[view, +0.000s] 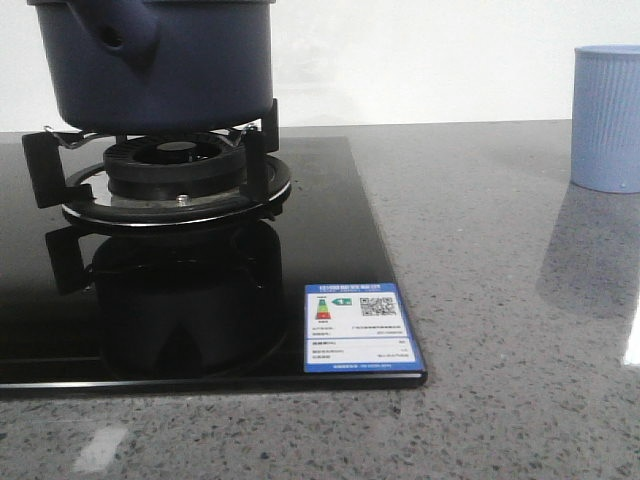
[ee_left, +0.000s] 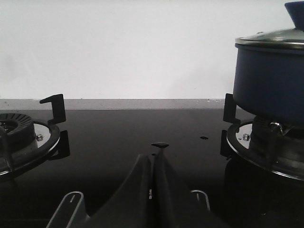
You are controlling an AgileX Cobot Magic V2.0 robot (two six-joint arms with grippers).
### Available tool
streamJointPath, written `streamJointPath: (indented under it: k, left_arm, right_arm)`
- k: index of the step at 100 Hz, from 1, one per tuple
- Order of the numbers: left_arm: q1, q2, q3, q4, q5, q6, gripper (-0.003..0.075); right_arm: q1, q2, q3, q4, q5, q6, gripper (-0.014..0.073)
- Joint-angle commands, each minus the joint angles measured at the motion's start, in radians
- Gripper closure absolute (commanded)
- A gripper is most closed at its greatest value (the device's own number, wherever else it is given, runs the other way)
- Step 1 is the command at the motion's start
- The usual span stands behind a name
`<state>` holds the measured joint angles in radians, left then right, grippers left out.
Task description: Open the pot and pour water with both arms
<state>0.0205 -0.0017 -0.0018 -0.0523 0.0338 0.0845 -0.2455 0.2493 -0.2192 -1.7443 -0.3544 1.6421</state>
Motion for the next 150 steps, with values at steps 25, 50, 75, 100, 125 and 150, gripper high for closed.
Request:
streamJointPath:
  k: [25,50,75,100,125,150]
  left_arm:
    - [-0.008,-0.028,0.013,-0.007,-0.073,-0.012,0.074]
    - [-0.008,-0.028,0.013,-0.007,-0.073,-0.012,0.074]
    - [-0.008,-0.028,0.013,-0.007,-0.073,-0.012,0.074]
    - [-0.008,-0.028,0.013,-0.007,-0.073,-0.012,0.074]
    - [-0.008,-0.028,0.013,-0.007,-0.073,-0.012,0.074]
    - [-0.008,-0.028,0.013,-0.007,-0.073,-0.012,0.074]
  right_arm:
    - [0.002,0.009,-0.027,0.018,0.025,-0.001,0.065]
    - [0.002,0.009,-0.027,0.018,0.025,-0.001,0.065]
    - [0.002,0.009,-0.027,0.018,0.029,-0.001,0.065]
    - [0.002,0.011,-0.025,0.082,0.02,0.003,0.065]
    - [0.002,0.012,-0.025,0.399,0.014,-0.238,0.065]
    - [0.016,0.095,-0.025,1.075,0.019,-0.88,0.065]
